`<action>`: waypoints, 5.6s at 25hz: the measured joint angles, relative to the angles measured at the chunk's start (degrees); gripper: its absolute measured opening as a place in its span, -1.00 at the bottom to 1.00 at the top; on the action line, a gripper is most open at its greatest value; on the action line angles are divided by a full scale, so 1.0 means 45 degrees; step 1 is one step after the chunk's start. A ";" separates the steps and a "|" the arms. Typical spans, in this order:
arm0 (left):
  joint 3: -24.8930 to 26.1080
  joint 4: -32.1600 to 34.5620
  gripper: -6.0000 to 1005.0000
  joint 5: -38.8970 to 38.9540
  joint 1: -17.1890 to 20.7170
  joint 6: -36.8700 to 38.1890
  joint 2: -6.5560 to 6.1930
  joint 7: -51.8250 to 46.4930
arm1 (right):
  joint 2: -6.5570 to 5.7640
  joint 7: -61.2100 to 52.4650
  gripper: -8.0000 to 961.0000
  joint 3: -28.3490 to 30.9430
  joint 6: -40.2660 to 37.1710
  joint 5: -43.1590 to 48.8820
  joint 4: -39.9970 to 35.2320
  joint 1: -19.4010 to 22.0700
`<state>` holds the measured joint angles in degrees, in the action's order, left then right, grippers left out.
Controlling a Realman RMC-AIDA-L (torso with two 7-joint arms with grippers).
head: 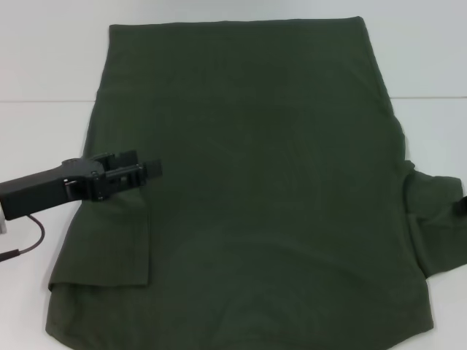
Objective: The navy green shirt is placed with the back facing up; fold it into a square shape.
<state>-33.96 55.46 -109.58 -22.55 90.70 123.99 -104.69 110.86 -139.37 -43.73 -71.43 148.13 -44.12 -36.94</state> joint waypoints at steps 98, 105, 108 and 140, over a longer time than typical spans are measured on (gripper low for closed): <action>0.5823 0.1140 0.53 -0.6258 0.0761 0.4753 -0.1376 -0.7298 | -0.0396 -0.0786 0.24 0.0233 -0.2660 -0.3911 -0.0451 -0.2897; 0.5645 0.0886 0.53 -0.7479 0.0833 0.3547 -0.1218 -0.7886 | -0.0332 -0.0719 0.26 0.0221 -0.2607 -0.3930 -0.0451 -0.2952; 0.5454 0.0586 0.53 -0.7654 0.0824 0.3269 -0.1170 -0.7969 | -0.0312 -0.0694 0.26 0.0222 -0.2600 -0.3935 -0.0452 -0.2943; 0.3855 -0.1476 0.52 -0.7970 0.0028 0.1216 -0.0971 -0.8253 | -0.0297 -0.0655 0.33 0.0304 -0.2638 -0.3900 -0.0355 -0.2807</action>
<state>-16.61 48.81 -145.44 -22.43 96.17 119.62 -141.83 109.53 -142.31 -42.36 -83.30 130.58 -45.72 -49.57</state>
